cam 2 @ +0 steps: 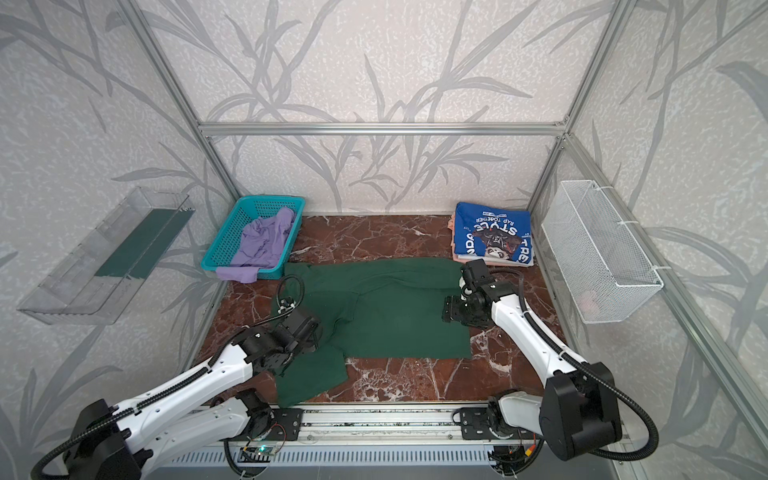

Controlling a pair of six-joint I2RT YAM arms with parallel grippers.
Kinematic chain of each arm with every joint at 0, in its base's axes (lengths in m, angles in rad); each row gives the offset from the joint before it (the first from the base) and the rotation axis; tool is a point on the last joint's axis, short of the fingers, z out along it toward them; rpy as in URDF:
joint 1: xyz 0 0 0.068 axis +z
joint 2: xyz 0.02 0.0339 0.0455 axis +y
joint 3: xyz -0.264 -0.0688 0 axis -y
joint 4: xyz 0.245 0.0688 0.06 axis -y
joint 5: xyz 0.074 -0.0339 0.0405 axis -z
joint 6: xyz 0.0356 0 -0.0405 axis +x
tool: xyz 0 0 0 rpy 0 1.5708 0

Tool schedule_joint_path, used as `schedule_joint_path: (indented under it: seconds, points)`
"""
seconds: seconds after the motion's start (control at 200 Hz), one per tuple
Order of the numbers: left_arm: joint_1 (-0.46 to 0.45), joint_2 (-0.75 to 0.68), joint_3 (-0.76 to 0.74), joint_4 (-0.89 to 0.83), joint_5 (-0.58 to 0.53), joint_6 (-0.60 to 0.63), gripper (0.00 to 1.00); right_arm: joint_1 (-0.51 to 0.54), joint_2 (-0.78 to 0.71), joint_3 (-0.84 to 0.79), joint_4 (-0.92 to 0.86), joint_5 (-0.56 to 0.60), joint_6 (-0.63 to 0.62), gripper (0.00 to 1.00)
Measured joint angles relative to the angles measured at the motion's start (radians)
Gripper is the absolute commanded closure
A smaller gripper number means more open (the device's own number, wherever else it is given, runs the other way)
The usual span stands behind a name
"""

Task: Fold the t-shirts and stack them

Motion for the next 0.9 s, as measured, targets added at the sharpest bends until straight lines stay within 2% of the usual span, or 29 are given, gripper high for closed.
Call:
schedule_joint_path:
  seconds: [0.255, 0.505, 0.74, 0.84, 0.905]
  points:
    - [-0.124, 0.005, -0.108, -0.01, 0.032, -0.081, 0.33, 0.0, -0.113, -0.132, -0.102, -0.022, 0.066, 0.2]
    - [-0.266, -0.007, -0.127, -0.018, 0.063, -0.113, 0.32, 0.031, -0.116, -0.193, -0.1, -0.032, 0.137, 0.2]
    - [-0.332, 0.016, -0.195, 0.026, 0.111, -0.143, 0.32, 0.05, -0.107, -0.253, -0.047, -0.012, 0.204, 0.2]
    - [-0.337, 0.042, -0.194, 0.048, 0.105, -0.145, 0.37, 0.051, -0.077, -0.271, -0.011, 0.0, 0.224, 0.2]
    - [-0.338, 0.059, -0.192, 0.068, 0.094, -0.149, 0.49, 0.051, -0.048, -0.271, 0.007, 0.012, 0.231, 0.2]
